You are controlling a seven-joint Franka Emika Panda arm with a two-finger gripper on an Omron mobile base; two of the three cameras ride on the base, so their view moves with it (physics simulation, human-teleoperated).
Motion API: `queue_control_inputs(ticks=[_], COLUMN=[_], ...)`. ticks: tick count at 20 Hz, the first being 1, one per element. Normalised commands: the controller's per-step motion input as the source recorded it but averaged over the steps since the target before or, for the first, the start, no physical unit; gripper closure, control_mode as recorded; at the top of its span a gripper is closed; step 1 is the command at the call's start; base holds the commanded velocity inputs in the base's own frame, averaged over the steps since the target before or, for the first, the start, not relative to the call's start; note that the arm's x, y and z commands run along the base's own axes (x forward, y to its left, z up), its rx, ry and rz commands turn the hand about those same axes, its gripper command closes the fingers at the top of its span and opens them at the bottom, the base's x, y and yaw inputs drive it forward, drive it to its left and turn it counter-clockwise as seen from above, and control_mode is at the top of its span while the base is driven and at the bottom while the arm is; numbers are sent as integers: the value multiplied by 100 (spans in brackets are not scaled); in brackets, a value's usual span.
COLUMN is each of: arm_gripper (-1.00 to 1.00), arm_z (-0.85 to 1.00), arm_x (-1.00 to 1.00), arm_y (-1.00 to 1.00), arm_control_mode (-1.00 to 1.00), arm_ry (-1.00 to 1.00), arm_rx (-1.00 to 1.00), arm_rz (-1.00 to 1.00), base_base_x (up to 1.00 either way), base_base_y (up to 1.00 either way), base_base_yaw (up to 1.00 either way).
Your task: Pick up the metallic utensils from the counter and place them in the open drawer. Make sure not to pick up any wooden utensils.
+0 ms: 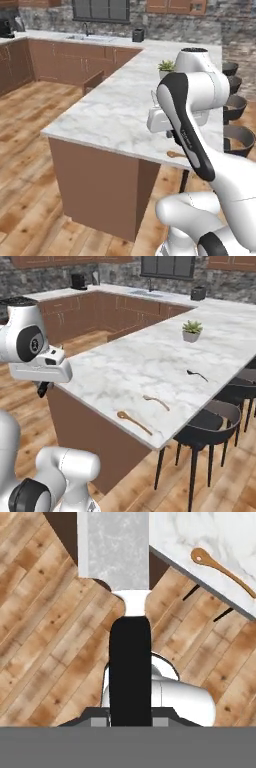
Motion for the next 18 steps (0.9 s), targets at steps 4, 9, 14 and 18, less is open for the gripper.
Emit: queue_control_inputs(ticks=[4,9,14,18], arm_gripper=[100,100,100,100], arm_z=[0,0,0,0], arm_x=[0,0,0,0], arm_y=[0,0,0,0], arm_control_mode=[100,100,100,100], arm_ry=[0,0,0,0], arm_rx=[0,0,0,0], arm_rz=[0,0,0,0], base_base_x=[-34,-30,-15,0], base_base_y=[100,100,100,100], base_base_yaw=[-53,-55,-53,-47])
